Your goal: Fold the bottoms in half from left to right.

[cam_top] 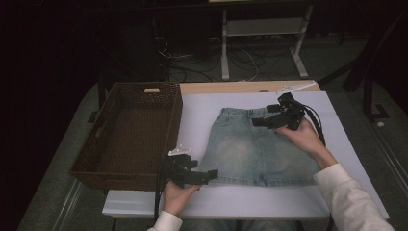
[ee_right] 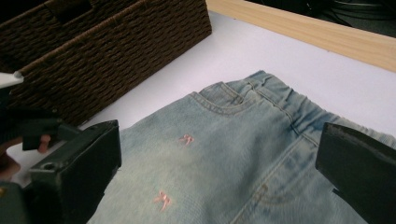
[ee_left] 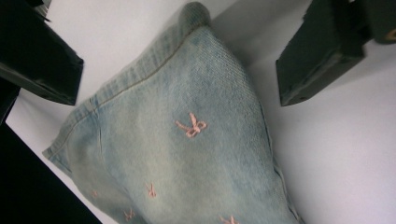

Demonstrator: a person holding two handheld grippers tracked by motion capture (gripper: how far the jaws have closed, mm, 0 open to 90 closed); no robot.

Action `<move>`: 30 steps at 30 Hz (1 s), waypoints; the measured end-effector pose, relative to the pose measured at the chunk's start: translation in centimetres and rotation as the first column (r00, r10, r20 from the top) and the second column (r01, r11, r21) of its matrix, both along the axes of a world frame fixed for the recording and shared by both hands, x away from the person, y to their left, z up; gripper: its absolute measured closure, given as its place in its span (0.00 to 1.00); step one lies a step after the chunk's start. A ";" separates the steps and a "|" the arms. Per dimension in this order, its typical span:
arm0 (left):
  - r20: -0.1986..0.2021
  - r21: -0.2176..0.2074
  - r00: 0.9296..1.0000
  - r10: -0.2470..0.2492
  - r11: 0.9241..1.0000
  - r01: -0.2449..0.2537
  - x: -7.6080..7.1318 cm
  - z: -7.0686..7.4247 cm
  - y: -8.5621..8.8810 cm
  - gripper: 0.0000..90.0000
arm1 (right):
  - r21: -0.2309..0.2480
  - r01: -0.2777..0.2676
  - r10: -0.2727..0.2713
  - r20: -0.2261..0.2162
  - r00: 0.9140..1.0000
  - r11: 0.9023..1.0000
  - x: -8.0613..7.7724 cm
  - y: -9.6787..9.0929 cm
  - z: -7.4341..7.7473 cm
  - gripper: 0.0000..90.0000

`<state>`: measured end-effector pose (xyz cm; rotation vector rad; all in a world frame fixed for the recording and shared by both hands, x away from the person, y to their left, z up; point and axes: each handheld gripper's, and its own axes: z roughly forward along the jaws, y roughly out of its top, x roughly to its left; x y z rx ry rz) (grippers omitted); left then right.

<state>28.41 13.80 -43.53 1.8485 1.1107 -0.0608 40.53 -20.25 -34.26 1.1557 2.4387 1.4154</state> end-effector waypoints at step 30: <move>0.028 -0.050 0.999 0.040 0.998 -0.038 -1.2 -0.4 1.7 0.91 | -0.042 -0.024 0.021 -0.064 0.998 0.999 6.3 7.3 -3.2 0.08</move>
